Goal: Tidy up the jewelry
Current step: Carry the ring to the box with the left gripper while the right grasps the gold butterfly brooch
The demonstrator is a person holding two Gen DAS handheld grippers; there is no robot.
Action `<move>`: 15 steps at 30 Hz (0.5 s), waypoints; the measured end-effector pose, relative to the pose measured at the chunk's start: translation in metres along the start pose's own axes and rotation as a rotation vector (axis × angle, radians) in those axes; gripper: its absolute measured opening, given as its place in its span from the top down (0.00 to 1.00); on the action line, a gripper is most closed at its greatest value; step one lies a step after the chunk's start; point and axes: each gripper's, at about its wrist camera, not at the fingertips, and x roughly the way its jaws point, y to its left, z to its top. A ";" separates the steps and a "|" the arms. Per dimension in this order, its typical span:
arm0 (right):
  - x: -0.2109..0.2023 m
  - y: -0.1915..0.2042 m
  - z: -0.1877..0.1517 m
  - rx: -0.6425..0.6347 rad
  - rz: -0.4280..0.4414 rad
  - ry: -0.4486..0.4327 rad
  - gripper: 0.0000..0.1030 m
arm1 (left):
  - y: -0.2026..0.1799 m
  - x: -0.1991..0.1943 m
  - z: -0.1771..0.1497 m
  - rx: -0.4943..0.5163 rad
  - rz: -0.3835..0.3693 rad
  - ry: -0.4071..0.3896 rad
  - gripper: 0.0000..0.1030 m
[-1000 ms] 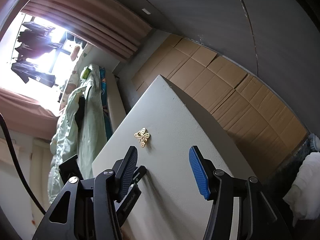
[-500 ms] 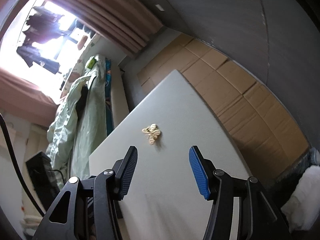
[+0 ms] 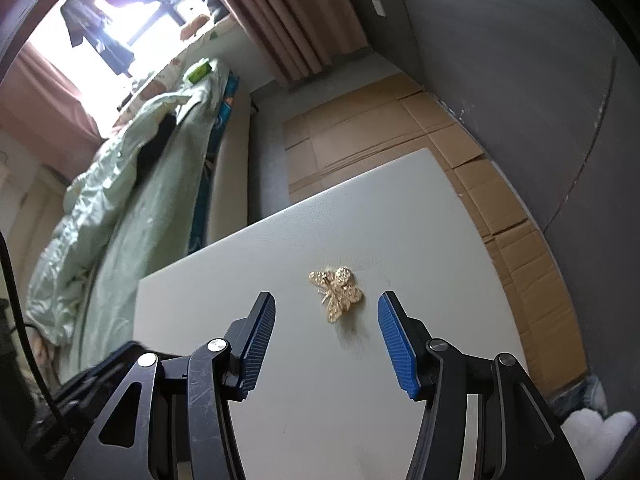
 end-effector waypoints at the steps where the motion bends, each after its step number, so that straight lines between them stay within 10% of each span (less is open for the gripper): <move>1: 0.003 0.001 0.000 -0.009 -0.004 0.007 0.47 | 0.003 -0.002 0.000 -0.007 -0.001 -0.004 0.88; 15: 0.040 0.029 -0.010 -0.227 -0.198 0.070 0.47 | 0.043 -0.035 0.002 -0.056 -0.002 -0.026 0.88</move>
